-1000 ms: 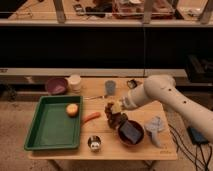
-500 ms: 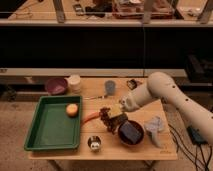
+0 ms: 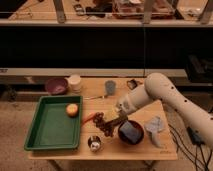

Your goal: Place grapes in metal cup

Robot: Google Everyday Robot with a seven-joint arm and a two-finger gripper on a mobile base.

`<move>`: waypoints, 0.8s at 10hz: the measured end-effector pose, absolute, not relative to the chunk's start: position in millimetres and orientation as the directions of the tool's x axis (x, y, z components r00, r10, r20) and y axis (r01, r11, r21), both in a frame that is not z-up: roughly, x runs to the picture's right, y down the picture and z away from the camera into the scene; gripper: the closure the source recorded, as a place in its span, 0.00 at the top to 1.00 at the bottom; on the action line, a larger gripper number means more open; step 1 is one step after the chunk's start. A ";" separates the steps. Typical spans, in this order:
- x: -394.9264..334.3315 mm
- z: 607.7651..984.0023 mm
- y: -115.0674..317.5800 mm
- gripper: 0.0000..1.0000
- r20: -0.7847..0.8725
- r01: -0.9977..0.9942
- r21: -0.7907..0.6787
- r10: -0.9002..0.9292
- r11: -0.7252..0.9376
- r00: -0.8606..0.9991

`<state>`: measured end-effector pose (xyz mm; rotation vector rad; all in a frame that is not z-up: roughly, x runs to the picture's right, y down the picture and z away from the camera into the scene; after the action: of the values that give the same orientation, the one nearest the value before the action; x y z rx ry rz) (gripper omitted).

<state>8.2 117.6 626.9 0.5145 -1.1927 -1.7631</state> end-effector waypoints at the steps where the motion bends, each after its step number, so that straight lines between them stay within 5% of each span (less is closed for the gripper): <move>1: 2.4 623.2 117.7 0.00 0.134 0.436 0.893 -0.856 -0.115 -0.500; 8: -32.4 612.5 127.0 0.00 0.075 0.328 0.937 -0.848 -0.119 -0.524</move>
<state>-32.4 127.0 612.5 0.6330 -1.2944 -1.7674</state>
